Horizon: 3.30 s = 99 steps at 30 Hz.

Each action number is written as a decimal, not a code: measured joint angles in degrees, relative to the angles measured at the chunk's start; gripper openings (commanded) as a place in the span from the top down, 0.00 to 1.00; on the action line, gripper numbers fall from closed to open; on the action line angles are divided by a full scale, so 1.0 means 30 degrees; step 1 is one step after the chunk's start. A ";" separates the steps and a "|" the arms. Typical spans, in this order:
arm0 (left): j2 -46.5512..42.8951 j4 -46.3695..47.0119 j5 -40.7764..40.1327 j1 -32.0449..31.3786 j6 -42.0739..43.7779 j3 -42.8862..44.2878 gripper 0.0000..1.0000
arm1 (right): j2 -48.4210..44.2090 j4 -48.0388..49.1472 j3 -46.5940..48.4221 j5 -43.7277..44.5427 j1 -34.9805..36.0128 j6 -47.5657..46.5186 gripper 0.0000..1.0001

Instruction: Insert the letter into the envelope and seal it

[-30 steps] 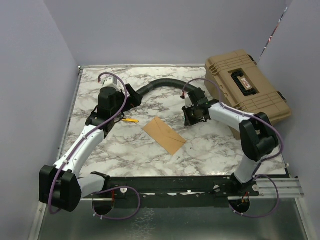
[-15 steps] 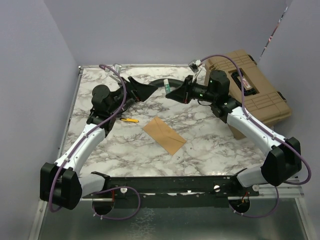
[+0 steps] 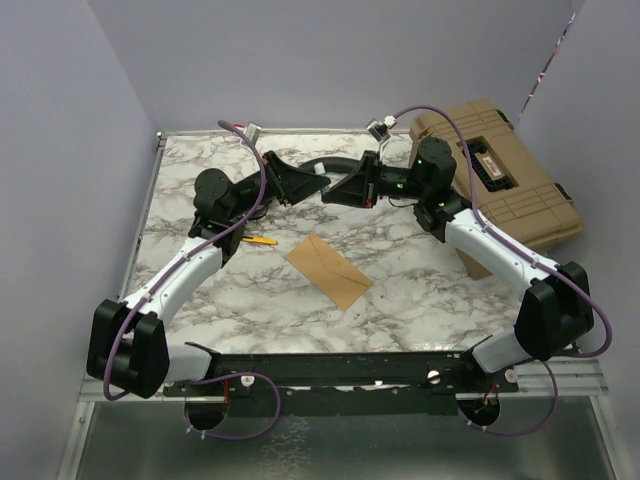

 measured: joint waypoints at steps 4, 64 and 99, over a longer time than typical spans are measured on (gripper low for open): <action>0.0066 0.0328 0.0495 -0.0313 -0.0138 0.0022 0.58 | 0.0080 0.0168 0.0000 -0.0364 0.0029 0.0328 0.99; -0.1843 -0.0146 -0.6812 -0.0160 -0.0794 0.0022 1.00 | 0.0335 -0.0940 0.2535 1.0025 0.3905 -0.5377 0.99; -0.0962 -0.5821 -0.1399 0.0291 0.3774 0.3446 1.00 | -0.4255 -0.0415 -0.1734 0.9158 0.1581 -0.0743 0.16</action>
